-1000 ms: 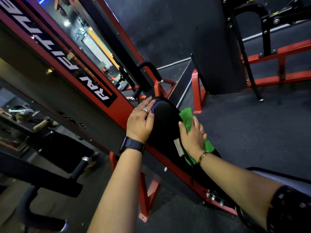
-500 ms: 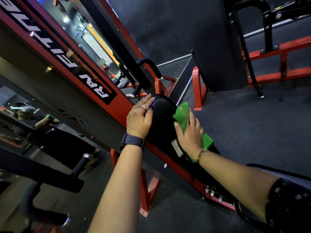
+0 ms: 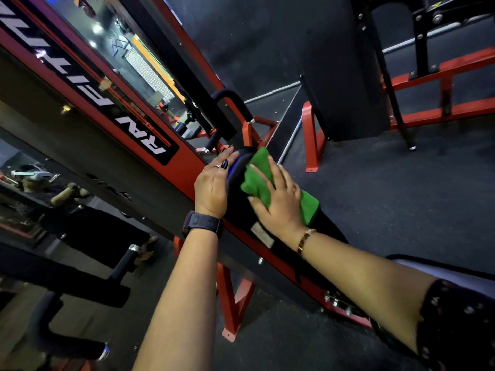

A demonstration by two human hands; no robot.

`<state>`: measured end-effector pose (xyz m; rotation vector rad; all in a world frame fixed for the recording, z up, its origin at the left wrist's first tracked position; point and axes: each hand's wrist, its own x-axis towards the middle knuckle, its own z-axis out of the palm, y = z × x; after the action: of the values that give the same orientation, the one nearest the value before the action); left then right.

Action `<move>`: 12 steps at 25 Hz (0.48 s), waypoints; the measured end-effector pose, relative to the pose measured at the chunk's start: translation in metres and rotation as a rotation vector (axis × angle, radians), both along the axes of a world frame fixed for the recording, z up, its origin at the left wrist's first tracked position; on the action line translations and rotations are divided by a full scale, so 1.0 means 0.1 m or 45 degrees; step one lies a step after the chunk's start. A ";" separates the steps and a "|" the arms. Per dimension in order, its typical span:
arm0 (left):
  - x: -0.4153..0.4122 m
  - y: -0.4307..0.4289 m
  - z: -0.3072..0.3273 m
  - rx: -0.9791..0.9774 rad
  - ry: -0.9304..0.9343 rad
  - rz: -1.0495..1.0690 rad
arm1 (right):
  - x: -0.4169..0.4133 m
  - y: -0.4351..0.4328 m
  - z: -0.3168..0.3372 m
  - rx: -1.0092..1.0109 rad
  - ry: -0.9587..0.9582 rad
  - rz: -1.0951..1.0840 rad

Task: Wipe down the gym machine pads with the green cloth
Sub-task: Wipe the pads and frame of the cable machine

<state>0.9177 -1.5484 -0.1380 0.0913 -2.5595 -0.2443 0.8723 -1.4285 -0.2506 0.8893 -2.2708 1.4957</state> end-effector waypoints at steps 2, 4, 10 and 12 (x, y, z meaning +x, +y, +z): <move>-0.01 0.01 0.00 -0.010 -0.010 0.010 | 0.06 -0.08 0.18 0.015 0.209 0.039; 0.00 0.07 0.01 -0.088 -0.020 0.023 | 0.12 -0.03 -0.14 0.076 0.515 0.126; 0.05 0.23 0.01 -0.070 -0.008 0.146 | 0.09 0.13 -0.43 -0.071 -0.240 -0.068; 0.04 0.25 0.01 -0.108 -0.001 0.164 | -0.01 -0.01 0.04 -0.128 -0.466 -0.075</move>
<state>0.9222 -1.5235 -0.1366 0.2234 -2.5485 -0.0862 0.8717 -1.4300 -0.2463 0.5501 -2.4122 1.8535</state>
